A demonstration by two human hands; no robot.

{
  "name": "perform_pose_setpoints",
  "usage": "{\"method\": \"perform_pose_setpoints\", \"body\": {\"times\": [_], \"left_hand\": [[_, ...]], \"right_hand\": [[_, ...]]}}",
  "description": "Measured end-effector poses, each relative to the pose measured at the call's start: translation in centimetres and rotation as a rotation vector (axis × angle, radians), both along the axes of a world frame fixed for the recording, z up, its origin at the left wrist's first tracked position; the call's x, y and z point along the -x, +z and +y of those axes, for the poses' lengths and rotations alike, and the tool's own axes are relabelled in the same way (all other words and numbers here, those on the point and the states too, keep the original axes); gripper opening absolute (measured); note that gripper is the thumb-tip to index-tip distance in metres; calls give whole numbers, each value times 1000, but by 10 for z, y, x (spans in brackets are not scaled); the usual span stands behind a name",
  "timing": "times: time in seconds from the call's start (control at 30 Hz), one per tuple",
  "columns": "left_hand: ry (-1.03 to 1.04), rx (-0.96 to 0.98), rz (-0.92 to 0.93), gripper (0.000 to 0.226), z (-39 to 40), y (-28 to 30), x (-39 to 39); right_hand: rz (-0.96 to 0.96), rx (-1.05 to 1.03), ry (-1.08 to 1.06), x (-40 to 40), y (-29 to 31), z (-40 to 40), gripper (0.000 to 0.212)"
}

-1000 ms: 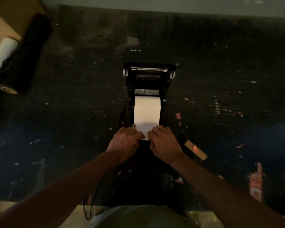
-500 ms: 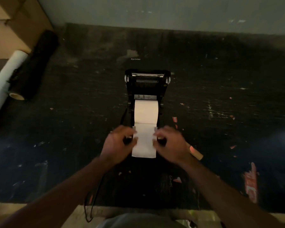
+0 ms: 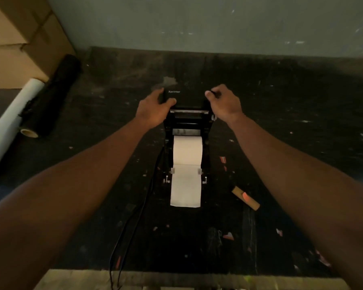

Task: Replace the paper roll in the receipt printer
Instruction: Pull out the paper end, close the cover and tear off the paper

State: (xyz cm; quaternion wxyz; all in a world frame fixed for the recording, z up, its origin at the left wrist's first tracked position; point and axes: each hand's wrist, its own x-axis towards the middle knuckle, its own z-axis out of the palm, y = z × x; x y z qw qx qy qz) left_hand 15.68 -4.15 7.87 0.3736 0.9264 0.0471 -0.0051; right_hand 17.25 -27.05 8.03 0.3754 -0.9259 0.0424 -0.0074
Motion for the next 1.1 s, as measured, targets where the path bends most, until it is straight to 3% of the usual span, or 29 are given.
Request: {"method": "perform_pose_setpoints", "body": {"times": [0.13,0.27,0.4,0.63,1.1], "left_hand": [[33,128,-81,49,9,-17,62],[16,241,-62,34,14,-55,138],[31,274,15,35,14,-100,183],[62,333,-7,36,14,-127,199],[111,301,-13,36,13,-132,198]], "right_hand": [[-185,-89,-52,71,-23,-2,25],[-239,-192,-140,159,-61,2,12],[-177,-246,-203,211,-108,8,20],[-145,-326,-230,226,-140,10,25],[-80,-385,-247,224,-146,8,31]]}}
